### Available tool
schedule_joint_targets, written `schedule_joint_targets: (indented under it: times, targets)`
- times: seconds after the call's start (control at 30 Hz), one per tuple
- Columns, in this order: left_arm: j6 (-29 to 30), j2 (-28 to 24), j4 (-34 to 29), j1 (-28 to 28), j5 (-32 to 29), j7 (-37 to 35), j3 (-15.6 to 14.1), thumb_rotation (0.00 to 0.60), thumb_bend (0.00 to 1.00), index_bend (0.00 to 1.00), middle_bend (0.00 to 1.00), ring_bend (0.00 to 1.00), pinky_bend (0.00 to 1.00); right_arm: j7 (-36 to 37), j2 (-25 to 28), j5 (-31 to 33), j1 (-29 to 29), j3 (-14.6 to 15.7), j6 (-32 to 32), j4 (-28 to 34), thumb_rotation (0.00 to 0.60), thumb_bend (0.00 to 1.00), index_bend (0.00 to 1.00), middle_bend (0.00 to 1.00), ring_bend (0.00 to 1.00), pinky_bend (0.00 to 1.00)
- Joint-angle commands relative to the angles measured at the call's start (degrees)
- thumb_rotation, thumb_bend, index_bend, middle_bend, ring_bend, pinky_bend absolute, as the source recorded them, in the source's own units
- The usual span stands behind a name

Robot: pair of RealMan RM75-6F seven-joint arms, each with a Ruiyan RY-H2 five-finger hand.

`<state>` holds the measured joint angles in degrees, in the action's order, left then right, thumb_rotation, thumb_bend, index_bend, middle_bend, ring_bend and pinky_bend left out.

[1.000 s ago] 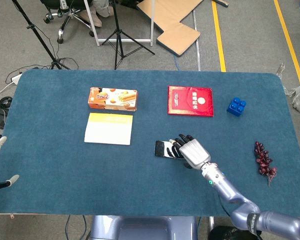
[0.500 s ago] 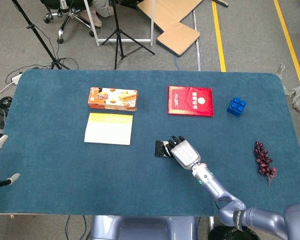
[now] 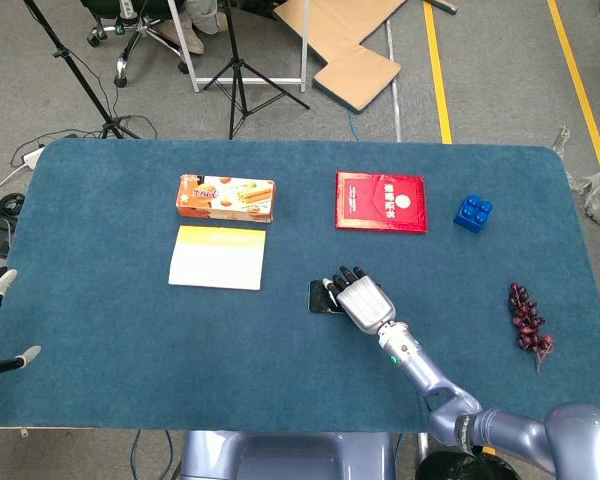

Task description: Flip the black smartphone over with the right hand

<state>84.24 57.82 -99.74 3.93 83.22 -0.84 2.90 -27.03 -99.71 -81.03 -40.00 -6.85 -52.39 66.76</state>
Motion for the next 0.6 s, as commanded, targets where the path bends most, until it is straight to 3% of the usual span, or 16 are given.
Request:
schedule_joint_targets:
  times: [0.03, 0.37, 0.47, 0.6]
  targets:
    - [-0.1, 0.0, 0.0, 0.0, -0.1, 0.0, 0.0, 0.6, 0.0, 0.0, 0.0, 0.0, 0.0, 0.2, -0.3, 0.4, -0.1, -0.1, 0.0, -0.1, 0.6, 0.15, 0.2, 0.23, 0.14, 0.26]
    - [-0.1, 0.1, 0.1, 0.1, -0.2, -0.1, 0.0, 0.6, 0.0, 0.0, 0.0, 0.0, 0.0, -1.1, -1.8, 1.0, -0.8, 0.6, -0.1, -2.1, 0.6, 0.2, 0.22, 0.24, 0.16, 0.29]
    - [-0.1, 0.1, 0.1, 0.1, -0.1, -0.1, 0.0, 0.6, 0.0, 0.0, 0.0, 0.0, 0.0, -1.1, -2.3, 0.9, -0.9, 0.8, 0.0, -2.9, 0.6, 0.28, 0.23, 0.25, 0.18, 0.31]
    - [-0.2, 0.1, 0.1, 0.1, -0.2, -0.1, 0.0, 0.6, 0.0, 0.0, 0.0, 0.0, 0.0, -0.3, -2.5, 1.1, -1.1, 0.9, 0.2, -3.6, 0.6, 0.46, 0.26, 0.28, 0.21, 0.33]
